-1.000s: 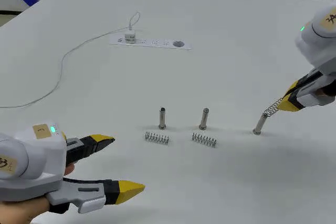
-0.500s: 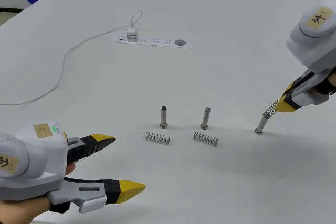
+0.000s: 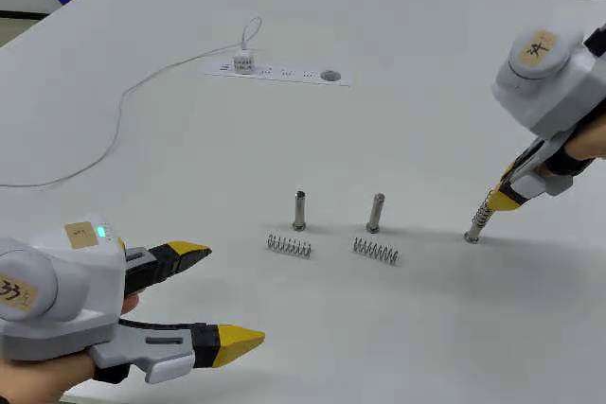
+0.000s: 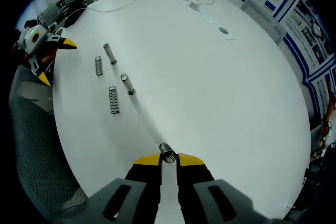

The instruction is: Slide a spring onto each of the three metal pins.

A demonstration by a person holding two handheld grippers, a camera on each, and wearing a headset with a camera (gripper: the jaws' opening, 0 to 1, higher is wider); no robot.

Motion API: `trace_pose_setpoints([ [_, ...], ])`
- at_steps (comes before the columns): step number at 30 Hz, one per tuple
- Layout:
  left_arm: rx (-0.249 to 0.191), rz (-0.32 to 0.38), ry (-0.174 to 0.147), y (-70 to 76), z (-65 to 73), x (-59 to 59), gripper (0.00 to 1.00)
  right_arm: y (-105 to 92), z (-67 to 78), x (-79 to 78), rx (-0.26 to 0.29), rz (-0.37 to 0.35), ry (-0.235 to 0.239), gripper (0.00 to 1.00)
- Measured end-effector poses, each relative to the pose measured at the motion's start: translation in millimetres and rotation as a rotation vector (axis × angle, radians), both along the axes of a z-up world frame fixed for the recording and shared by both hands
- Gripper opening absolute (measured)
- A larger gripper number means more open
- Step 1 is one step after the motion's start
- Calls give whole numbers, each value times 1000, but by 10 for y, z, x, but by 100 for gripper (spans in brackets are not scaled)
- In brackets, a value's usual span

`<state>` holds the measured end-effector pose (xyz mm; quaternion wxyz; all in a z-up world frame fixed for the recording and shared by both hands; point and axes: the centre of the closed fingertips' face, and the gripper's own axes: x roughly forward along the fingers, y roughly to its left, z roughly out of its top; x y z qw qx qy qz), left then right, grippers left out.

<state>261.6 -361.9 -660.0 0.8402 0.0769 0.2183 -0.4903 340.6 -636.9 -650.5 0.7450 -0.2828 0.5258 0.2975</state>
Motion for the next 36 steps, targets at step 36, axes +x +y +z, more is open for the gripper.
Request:
trace_pose_setpoints([
  [36,9,-10,-4,-24,28,-21,73,117,80,-39,42,-3,-90,16],
])
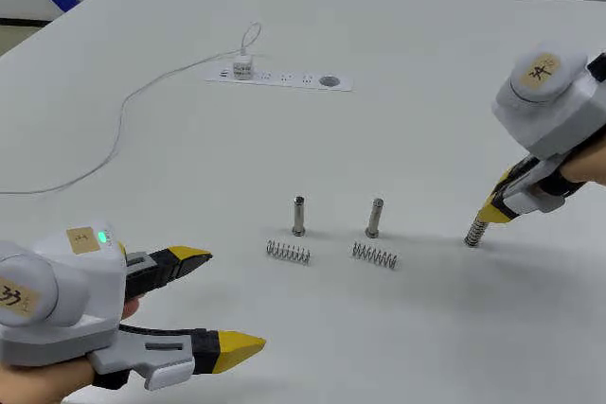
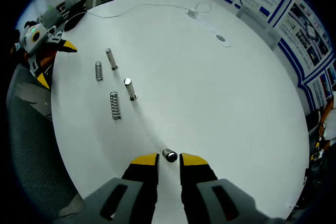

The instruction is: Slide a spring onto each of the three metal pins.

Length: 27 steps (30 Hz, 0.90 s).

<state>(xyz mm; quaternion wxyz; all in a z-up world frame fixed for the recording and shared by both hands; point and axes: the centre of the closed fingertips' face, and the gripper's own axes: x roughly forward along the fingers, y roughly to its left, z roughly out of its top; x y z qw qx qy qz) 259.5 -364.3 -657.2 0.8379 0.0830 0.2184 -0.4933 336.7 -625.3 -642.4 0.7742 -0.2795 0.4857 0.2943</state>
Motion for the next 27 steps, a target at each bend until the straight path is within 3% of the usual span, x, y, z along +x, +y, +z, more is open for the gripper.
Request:
trace_pose_setpoints([
  [11,-2,-1,-3,0,5,3,73,354,-17,-58,36,69,-6,16],
  [27,-2,1,-2,1,1,7,72,819,-375,-226,70,168,61,16],
])
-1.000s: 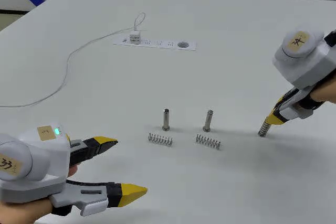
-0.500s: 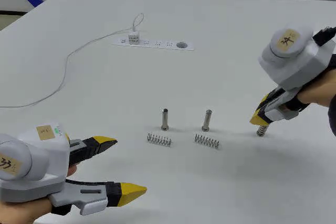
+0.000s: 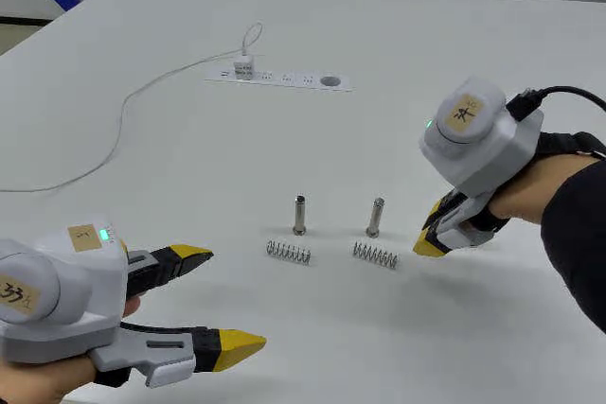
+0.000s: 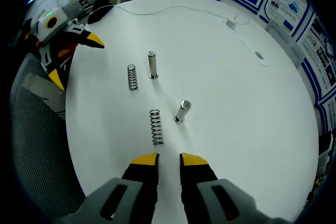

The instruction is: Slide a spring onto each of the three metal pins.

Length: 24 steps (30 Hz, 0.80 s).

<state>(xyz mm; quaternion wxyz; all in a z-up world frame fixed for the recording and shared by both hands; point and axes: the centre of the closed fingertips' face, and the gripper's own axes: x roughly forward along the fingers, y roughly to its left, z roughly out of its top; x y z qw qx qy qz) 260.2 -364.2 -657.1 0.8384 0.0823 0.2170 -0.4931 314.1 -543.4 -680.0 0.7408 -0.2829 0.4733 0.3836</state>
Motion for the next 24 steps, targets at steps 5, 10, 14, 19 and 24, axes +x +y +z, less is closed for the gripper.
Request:
trace_pose_setpoints([
  [5,1,0,1,2,-4,-4,72,77,-66,-9,11,21,5,16],
  [10,3,1,3,7,-10,-5,72,154,-134,-23,23,38,15,16],
  [14,4,2,4,13,-12,-6,72,164,-212,-4,25,47,20,16],
  [19,7,3,6,17,-15,-13,72,163,-266,20,23,52,20,16],
  [24,8,4,8,17,-20,-12,72,170,-293,35,29,53,23,16],
])
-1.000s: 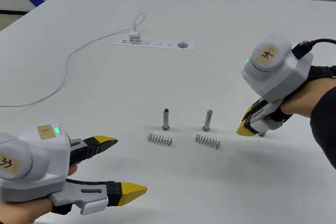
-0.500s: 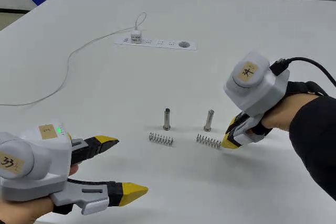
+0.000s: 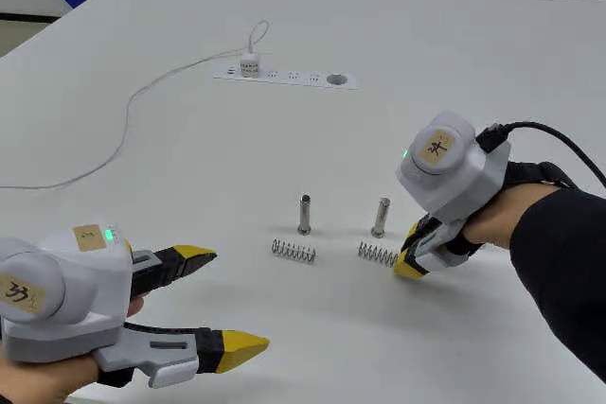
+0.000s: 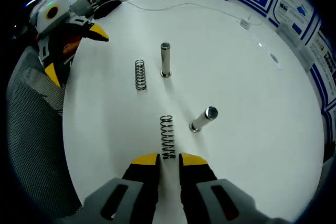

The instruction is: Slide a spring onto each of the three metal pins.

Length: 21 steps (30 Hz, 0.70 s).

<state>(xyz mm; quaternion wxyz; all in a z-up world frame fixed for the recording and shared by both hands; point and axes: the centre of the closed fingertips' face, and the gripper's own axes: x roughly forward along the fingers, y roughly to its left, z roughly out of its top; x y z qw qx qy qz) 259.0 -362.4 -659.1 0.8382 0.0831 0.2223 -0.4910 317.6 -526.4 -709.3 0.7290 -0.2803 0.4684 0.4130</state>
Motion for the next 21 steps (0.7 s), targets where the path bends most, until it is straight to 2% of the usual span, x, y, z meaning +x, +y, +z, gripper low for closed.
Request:
trace_pose_setpoints([
  [13,4,3,1,13,4,-2,72,32,-20,8,7,-2,2,12],
  [21,4,0,0,5,4,3,72,47,94,-21,7,1,-10,12],
])
